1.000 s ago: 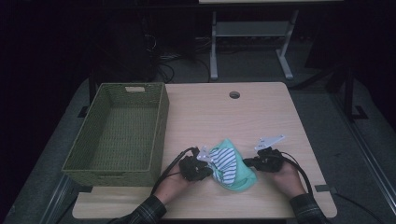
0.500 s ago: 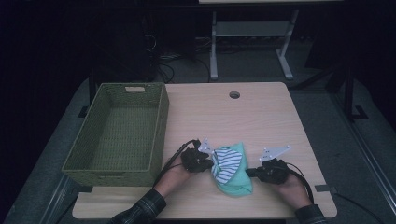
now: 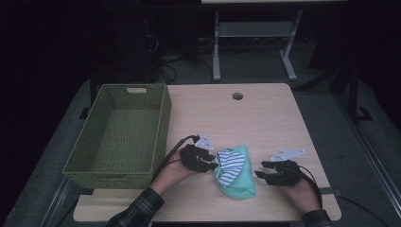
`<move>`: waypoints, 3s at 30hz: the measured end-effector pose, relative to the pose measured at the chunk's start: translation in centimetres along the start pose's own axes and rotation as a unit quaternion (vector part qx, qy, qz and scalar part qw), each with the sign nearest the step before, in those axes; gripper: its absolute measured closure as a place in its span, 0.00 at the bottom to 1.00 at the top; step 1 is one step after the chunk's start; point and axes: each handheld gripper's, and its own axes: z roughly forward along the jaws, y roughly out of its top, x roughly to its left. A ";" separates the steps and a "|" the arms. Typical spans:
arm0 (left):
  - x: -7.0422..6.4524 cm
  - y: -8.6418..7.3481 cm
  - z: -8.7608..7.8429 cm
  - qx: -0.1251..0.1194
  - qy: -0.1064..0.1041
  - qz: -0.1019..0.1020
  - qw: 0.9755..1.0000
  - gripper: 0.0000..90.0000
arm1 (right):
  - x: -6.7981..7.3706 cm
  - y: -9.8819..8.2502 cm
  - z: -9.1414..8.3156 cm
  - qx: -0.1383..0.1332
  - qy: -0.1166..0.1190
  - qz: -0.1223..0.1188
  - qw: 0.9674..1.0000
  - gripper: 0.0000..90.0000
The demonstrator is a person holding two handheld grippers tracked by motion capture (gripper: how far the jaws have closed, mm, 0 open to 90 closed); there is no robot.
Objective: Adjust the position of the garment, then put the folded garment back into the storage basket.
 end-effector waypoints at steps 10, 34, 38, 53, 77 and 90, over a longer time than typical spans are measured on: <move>-0.2 1.2 0.0 0.016 -0.021 0.040 0.999 0.53 | -1.5 -0.7 0.4 -0.013 -0.057 0.031 0.998 0.24; -1.6 2.0 4.1 0.123 -0.051 0.090 0.987 0.39 | -1.6 -0.7 0.6 -0.014 -0.062 0.037 0.997 0.19; -1.7 1.9 4.5 0.127 -0.049 0.084 0.987 0.37 | -1.6 -0.7 0.6 -0.014 -0.062 0.037 0.997 0.19; -2.4 1.7 4.4 0.133 -0.033 0.081 0.987 0.49 | -1.6 -0.8 0.6 -0.014 -0.062 0.037 0.997 0.19; -2.5 2.3 3.4 0.136 -0.040 0.045 0.989 0.84 | -1.6 -0.7 0.6 -0.014 -0.062 0.035 0.997 0.18; -1.9 3.4 0.6 0.103 -0.046 0.021 0.993 0.84 | -1.6 -0.7 0.6 -0.012 -0.063 0.036 0.997 0.15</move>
